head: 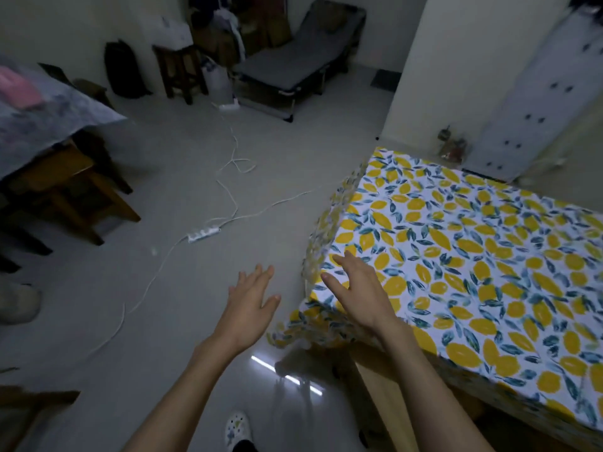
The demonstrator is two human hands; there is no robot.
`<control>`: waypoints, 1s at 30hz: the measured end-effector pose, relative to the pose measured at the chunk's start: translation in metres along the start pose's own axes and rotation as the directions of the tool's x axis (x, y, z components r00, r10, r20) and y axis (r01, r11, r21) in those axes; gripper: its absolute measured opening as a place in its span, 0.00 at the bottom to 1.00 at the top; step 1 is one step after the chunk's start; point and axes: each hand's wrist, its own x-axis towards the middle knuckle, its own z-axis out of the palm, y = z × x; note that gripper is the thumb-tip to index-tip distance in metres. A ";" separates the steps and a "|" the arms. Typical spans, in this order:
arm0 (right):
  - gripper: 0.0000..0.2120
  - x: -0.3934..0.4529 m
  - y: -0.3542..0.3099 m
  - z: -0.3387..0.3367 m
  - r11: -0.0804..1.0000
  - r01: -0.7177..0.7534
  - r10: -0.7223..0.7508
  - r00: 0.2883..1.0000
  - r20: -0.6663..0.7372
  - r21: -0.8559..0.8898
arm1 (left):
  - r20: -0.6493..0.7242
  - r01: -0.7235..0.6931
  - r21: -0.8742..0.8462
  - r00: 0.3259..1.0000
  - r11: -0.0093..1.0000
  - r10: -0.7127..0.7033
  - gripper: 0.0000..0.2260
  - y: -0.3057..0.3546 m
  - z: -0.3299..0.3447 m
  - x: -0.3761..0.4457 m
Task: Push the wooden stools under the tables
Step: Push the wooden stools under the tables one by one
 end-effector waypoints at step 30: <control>0.29 0.538 -0.021 -0.138 0.921 -0.378 0.384 0.851 -0.357 0.090 | 0.228 -0.533 -0.038 0.819 0.845 0.527 0.23 0.117 -0.162 0.642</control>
